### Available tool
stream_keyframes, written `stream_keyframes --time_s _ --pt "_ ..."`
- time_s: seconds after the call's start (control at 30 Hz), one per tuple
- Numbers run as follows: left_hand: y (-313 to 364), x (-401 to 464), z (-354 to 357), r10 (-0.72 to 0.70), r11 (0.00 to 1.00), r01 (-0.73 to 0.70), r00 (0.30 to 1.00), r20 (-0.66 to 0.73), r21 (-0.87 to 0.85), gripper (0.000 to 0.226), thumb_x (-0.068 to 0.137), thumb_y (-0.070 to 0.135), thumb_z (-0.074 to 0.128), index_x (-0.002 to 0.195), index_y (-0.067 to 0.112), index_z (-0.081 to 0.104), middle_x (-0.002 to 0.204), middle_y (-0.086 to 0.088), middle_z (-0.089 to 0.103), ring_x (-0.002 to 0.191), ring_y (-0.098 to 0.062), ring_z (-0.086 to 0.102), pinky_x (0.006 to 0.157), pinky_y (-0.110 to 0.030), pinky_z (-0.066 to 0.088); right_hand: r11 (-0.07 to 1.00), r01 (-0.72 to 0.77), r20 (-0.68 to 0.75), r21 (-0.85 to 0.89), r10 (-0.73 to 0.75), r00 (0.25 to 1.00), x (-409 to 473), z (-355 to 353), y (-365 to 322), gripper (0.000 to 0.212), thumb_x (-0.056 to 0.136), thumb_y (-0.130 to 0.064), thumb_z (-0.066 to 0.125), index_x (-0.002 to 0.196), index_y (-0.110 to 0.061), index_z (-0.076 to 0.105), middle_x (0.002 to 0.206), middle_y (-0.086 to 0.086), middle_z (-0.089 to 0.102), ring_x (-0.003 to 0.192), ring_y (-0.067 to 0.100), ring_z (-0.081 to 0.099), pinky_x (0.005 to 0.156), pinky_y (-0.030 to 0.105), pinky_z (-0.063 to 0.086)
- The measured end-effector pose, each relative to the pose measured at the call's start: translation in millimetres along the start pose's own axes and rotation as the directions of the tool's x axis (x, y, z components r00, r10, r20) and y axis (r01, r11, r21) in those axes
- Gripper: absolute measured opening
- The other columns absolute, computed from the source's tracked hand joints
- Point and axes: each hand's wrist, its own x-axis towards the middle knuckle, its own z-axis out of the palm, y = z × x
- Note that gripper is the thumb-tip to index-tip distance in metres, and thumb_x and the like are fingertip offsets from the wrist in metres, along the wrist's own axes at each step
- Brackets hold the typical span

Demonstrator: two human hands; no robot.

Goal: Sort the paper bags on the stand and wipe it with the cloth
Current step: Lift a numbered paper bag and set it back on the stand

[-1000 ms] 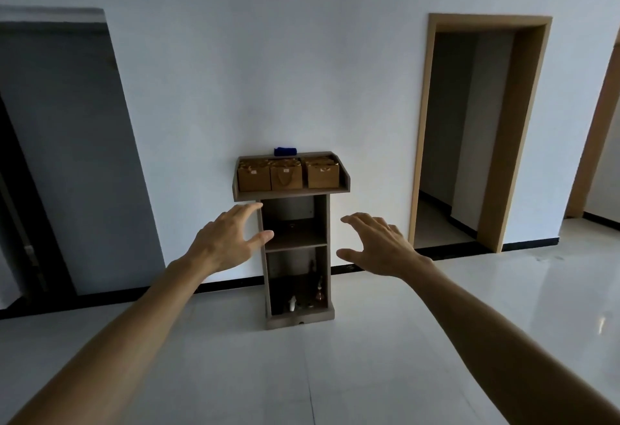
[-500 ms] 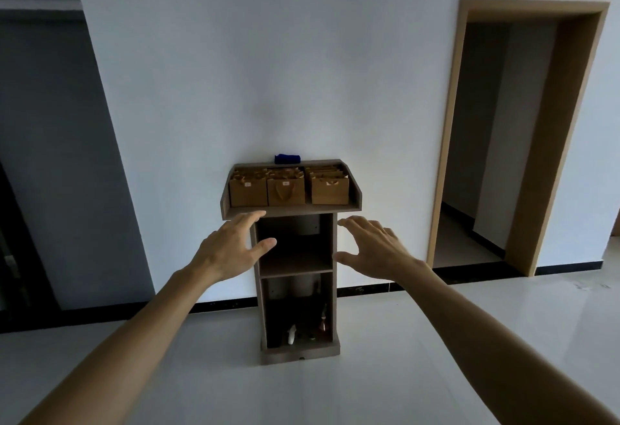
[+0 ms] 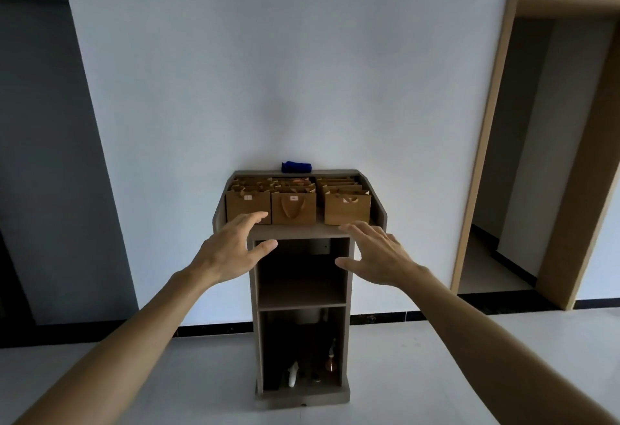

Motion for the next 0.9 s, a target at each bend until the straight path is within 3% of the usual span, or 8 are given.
stream_keyframes --time_s 0.43,0.9 --pt "-125 189 48 0.032 0.999 -0.030 0.999 0.042 -0.040 0.069 0.083 0.062 0.050 0.143 0.034 0.031 0.149 0.007 0.039 0.135 -0.018 0.040 0.100 -0.052 0.044 0.998 -0.050 0.009 0.045 0.050 0.999 213 78 27 0.073 0.089 -0.057 0.059 0.150 -0.030 0.029 0.159 -0.004 0.026 0.146 0.026 0.025 0.114 0.052 0.026" --pt "-235 343 117 0.001 0.998 -0.002 1.000 -0.010 -0.065 0.059 0.091 0.038 0.059 0.143 0.026 0.036 0.145 0.004 0.043 0.123 -0.011 0.048 0.095 -0.031 0.042 0.990 -0.015 0.035 0.140 0.010 0.999 405 165 69 0.073 0.089 -0.057 0.060 0.150 -0.032 0.029 0.159 -0.005 0.027 0.144 0.025 0.028 0.115 0.051 0.028"
